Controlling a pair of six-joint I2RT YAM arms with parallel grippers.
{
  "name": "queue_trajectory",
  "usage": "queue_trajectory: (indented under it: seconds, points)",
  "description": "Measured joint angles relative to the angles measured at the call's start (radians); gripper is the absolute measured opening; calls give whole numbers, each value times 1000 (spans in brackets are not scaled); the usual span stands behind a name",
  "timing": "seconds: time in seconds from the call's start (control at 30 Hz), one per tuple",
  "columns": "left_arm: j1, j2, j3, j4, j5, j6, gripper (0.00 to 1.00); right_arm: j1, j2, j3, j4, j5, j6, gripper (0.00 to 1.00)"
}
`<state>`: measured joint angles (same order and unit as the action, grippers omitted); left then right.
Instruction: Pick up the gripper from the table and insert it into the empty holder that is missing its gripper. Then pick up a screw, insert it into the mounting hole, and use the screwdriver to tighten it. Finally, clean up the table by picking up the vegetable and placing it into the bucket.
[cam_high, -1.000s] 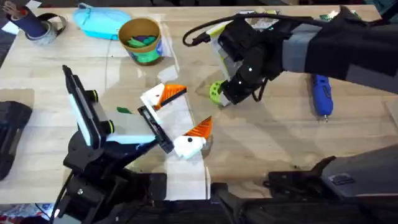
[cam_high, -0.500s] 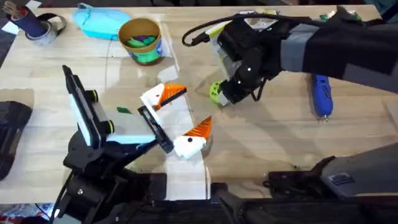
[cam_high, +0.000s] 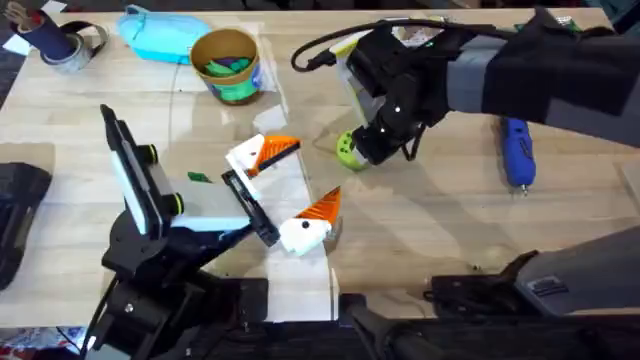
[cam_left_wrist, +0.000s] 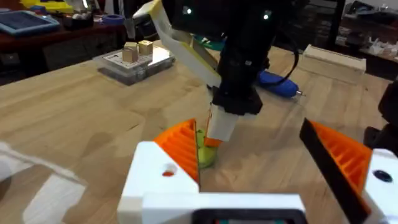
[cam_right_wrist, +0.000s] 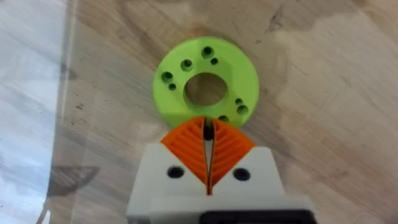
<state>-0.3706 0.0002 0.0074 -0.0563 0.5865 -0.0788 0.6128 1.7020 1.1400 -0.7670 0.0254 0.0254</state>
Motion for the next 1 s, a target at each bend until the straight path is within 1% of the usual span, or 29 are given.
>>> queue_trajectory:
  seconds: [0.2,0.33,0.43,0.67,0.73,0.8,1.0]
  points:
    - [0,0,0,0,0,0,992,0,4,12,-15,0,-1,6]
    - [0,0,0,0,0,0,992,0,7,53,-43,0,-5,6]
    - [0,0,0,0,0,0,992,0,4,123,-75,0,-4,6]
    - [0,0,0,0,0,0,992,1,-22,366,-189,-7,-16,6]
    - [0,0,0,0,0,0,992,5,-32,414,-202,-31,-35,6]
    - [0,0,0,0,0,0,992,13,-43,443,-201,-82,-51,6]
    - [0,0,0,0,0,0,992,41,-52,451,-176,-231,-55,6]
